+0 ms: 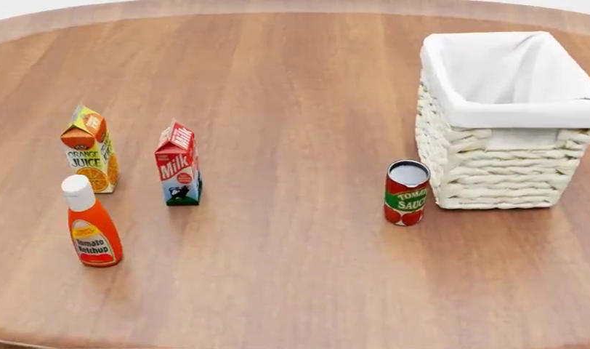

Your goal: Pick the milk and place it in the basket.

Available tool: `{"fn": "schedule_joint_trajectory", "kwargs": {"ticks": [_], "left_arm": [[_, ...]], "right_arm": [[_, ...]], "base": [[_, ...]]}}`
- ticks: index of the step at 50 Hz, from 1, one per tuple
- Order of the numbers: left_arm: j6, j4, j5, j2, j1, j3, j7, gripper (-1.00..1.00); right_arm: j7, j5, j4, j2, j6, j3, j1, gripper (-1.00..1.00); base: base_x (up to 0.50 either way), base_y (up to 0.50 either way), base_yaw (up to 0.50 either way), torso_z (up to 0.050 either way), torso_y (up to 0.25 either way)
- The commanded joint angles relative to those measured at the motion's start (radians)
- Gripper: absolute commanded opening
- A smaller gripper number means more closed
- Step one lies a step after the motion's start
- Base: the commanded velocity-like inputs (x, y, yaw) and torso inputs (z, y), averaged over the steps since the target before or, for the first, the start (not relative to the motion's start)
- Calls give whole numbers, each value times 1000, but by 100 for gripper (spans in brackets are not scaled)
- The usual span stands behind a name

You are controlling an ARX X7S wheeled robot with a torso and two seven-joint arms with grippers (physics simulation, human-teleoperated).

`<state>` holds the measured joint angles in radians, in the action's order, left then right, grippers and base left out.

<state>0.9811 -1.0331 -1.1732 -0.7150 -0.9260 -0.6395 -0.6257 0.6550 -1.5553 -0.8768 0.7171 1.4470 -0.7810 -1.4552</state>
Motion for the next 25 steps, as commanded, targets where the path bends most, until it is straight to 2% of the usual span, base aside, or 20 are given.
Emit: {"fn": "schedule_joint_trajectory", "kwargs": {"ticks": [1,11,25], "left_arm": [[-37,0,-18,-33,15,8,-26,100],[-64,3,-5,-45,38,22,-29,100],[-93,9,-11,-64,50,28,-47,100]], "right_arm": [[7,-22,-7,11,-22,-11,23,100],[8,-23,-12,20,-39,-6,38,100],[2,1,-17,44,-42,24,58,100]], "base": [[0,500,0,0,0],[0,460,0,0,0],[0,0,0,0,0]]}}
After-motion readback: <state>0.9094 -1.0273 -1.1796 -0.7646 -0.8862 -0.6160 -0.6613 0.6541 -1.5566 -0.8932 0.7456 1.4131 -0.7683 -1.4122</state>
